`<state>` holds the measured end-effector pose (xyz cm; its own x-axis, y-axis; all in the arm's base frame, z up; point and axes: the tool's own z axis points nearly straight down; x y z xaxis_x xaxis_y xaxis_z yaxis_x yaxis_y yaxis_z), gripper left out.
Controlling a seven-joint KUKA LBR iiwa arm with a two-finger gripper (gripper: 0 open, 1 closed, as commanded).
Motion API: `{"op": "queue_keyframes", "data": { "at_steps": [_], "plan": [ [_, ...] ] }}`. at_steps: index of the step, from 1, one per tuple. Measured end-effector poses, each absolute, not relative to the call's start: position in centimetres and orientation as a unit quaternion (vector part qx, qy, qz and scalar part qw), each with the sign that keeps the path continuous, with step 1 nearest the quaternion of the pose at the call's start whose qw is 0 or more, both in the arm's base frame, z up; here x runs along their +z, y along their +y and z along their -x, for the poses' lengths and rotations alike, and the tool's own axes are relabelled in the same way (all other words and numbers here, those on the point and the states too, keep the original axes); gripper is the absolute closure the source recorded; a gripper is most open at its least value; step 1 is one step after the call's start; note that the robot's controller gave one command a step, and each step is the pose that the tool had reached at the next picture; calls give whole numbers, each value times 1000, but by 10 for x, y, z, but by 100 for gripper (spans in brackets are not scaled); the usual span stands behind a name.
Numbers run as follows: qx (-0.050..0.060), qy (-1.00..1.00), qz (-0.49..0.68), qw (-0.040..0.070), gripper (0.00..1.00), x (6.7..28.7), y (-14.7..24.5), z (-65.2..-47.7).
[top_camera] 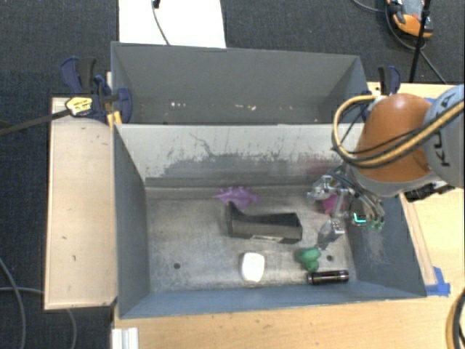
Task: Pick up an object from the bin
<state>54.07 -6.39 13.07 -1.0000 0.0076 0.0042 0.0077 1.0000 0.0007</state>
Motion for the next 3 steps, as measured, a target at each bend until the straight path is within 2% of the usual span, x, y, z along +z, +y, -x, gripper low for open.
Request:
{"op": "queue_keyframes", "data": {
  "at_steps": [1, 2, 3],
  "plan": [
    [0, -1000, 3, -2, 0, 134, -64, -543],
    [1, -998, 67, -1, 0, 126, -16, -571],
    [0, -1000, 28, -1, 0, 110, 45, -530]
  ]
}}
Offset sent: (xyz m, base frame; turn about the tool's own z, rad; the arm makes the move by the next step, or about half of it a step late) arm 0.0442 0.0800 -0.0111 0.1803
